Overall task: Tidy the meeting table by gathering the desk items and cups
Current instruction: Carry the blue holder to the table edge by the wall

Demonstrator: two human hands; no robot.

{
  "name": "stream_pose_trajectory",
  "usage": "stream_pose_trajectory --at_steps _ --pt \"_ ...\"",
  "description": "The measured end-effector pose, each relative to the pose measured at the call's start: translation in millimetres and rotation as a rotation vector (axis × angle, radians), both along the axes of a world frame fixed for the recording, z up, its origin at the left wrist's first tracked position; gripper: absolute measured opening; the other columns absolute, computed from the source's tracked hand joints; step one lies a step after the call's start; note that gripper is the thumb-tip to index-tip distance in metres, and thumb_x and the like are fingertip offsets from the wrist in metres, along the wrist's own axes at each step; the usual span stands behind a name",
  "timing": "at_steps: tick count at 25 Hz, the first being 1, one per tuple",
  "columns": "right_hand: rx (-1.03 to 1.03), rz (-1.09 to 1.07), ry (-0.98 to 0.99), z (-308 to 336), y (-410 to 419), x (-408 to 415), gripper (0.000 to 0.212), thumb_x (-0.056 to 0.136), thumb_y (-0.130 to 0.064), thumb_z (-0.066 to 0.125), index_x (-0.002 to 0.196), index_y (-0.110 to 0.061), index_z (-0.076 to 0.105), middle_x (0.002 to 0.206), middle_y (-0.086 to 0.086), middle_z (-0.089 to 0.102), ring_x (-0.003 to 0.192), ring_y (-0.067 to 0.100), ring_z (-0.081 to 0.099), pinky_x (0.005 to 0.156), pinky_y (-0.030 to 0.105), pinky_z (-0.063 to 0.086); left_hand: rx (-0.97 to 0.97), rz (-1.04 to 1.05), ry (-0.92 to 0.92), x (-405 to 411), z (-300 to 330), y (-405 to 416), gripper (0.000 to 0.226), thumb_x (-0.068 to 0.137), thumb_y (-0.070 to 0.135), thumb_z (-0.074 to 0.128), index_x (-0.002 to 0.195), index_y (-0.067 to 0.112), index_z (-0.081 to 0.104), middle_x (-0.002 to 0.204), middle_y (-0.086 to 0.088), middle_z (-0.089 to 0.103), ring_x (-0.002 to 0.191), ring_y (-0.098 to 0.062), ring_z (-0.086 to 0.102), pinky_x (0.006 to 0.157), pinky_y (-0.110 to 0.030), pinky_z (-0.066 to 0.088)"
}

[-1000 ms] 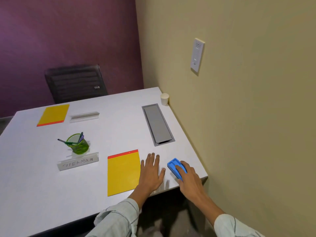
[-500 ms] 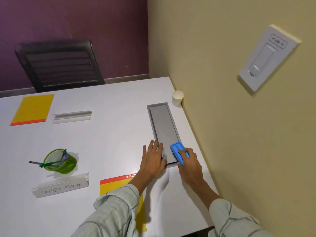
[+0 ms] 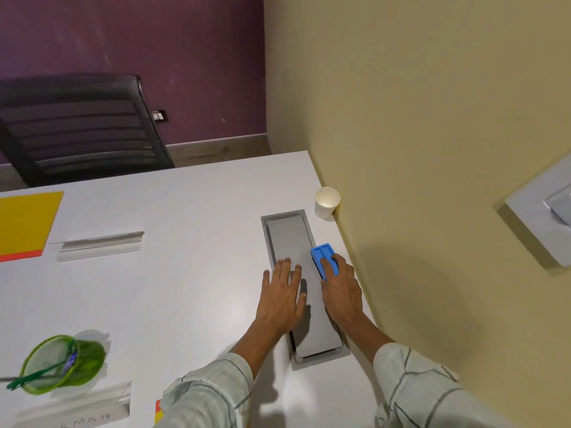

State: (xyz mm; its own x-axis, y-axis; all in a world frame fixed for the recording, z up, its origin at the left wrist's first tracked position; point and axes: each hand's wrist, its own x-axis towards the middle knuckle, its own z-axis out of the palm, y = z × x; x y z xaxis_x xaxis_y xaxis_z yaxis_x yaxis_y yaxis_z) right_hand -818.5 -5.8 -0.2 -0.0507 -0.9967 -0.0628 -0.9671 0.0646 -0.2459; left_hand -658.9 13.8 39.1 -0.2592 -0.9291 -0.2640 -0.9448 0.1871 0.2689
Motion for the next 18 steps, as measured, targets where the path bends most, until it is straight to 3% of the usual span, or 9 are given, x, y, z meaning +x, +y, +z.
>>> stream_pose_trajectory --at_steps 6,11,14,18 --pt "-0.013 -0.02 0.099 -23.2 -54.2 -8.5 0.075 0.067 -0.012 0.087 0.134 -0.013 0.053 0.127 0.021 0.057 0.099 0.035 0.06 0.08 0.047 0.057 -0.033 0.03 -0.008 0.0 -11.0 -45.4 0.064 0.099 0.047 0.028 0.154 0.02 0.009 0.164 -0.009 0.002 0.151 -0.027 0.001 0.122 -0.049 0.008" --pt "-0.005 0.026 0.281 -36.8 -79.3 -23.4 0.082 0.059 -0.026 0.092 0.129 -0.003 0.057 0.122 0.026 0.059 0.105 0.04 0.06 0.091 0.051 0.052 0.005 0.066 -0.013 -11.5 -17.2 -65.4 0.064 0.099 0.051 0.027 0.154 0.023 0.008 0.164 -0.007 -0.001 0.151 -0.027 -0.001 0.121 -0.047 0.003" --pt "-0.004 0.011 0.231 -39.0 -82.2 -19.7 0.088 0.066 -0.024 0.088 0.135 -0.001 0.039 0.122 0.027 0.057 0.104 0.04 0.06 0.09 0.051 0.053 0.008 0.086 0.004 -16.1 -15.2 -62.0 0.064 0.099 0.05 0.028 0.154 0.023 0.01 0.164 -0.006 0.001 0.151 -0.027 0.0 0.121 -0.046 0.003" --pt "0.105 -0.003 0.308 -43.2 -81.6 -18.3 0.087 0.083 -0.029 0.074 0.147 -0.006 0.02 0.143 0.02 0.041 0.122 0.034 0.049 0.104 0.046 0.043 0.007 0.1 -0.003 -19.9 -10.6 -62.5 0.064 0.1 0.05 0.027 0.154 0.023 0.008 0.164 -0.006 0.0 0.151 -0.027 0.0 0.12 -0.045 0.001"
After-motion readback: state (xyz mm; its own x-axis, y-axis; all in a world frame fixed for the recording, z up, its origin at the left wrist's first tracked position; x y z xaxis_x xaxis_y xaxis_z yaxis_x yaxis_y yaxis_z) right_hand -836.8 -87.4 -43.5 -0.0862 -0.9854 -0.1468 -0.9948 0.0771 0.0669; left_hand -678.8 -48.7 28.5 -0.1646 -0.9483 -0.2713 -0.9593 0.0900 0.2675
